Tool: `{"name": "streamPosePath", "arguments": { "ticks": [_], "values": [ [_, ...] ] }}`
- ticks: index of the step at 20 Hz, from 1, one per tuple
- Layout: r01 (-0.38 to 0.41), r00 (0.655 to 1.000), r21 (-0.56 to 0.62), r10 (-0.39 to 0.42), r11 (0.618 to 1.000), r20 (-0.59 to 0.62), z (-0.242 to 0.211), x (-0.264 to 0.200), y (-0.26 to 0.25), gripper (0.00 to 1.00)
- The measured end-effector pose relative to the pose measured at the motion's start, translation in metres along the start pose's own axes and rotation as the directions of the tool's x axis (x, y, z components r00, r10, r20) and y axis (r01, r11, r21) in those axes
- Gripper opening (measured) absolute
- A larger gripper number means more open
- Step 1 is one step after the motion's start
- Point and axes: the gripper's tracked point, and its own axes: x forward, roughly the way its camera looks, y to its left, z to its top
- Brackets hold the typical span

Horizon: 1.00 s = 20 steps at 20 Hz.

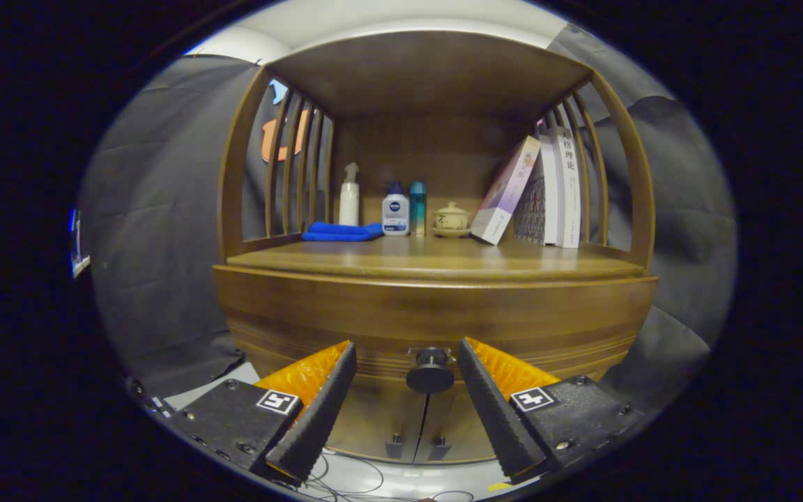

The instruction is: Pull open the drawer, take out the items inside it, and place them on the countertop above the cabinet.

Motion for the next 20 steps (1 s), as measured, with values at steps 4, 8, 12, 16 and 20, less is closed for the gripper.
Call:
{"name": "streamPosePath", "arguments": {
  "ticks": [4,8,12,16,20],
  "values": [
    [0.038,0.999,0.010,-0.038,0.999,0.000,-0.006,0.021,-0.005,0.84],
    [0.092,0.995,-0.009,-0.092,0.996,0.044,-0.007,0.022,-0.015,0.62],
    [0.096,0.993,0.000,-0.095,0.995,0.067,-0.009,0.022,-0.018,0.49],
    [0.083,0.995,0.002,-0.083,0.997,0.059,-0.010,0.023,-0.018,0.39],
    [0.078,0.996,0.004,-0.078,0.997,0.033,-0.011,0.019,-0.019,0.32]
  ]
}}
